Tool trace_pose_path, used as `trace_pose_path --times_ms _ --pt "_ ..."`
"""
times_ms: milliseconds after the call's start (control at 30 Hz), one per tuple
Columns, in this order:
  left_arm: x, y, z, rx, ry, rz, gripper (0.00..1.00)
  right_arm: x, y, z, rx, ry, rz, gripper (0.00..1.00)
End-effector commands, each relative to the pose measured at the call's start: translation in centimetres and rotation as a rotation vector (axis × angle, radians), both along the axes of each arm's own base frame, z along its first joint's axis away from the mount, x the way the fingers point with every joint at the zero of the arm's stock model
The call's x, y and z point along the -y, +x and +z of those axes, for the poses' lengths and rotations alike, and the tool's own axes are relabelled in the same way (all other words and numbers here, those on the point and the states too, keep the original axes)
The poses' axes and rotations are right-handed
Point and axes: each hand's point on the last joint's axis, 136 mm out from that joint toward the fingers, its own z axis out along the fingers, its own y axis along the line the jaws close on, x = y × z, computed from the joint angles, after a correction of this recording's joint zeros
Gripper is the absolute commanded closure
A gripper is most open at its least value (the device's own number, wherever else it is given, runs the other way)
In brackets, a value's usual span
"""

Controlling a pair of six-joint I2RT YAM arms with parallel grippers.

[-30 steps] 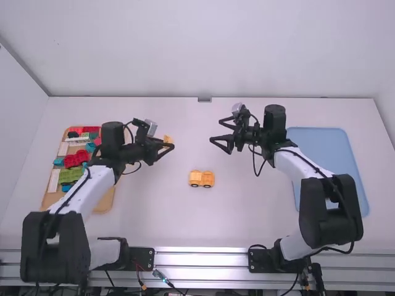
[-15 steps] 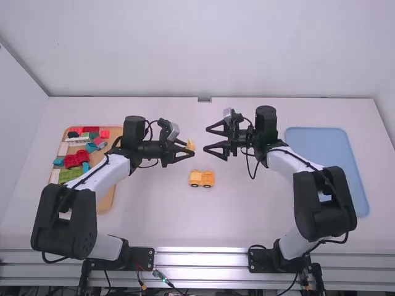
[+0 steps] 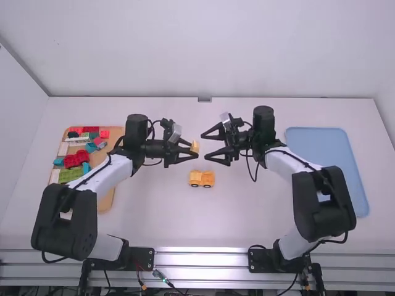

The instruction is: Assemble lego blocks to make yellow taxi

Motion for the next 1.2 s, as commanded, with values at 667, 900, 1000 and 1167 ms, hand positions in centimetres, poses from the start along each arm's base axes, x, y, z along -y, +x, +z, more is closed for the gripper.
trace_pose_path --times_ms 667,900,1000,1167 --pt "1.7 -0.4 0.5 0.06 0.005 -0.039 0.98 -1.9 0.1 0.3 -0.021 -0.019 -0.001 0.47" --pt "1.2 0.4 -0.2 0.025 0.024 0.02 0.98 -2.1 -0.1 0.3 -0.021 -0.019 0.005 0.58" --pt "1.2 0.3 -0.2 0.041 0.015 0.013 0.98 -2.0 -0.1 0.3 -0.021 -0.019 0.004 0.55" --pt "1.3 0.5 0.1 0.031 0.006 0.022 0.98 -2.0 -0.1 0.3 -0.021 -0.019 0.004 0.54"
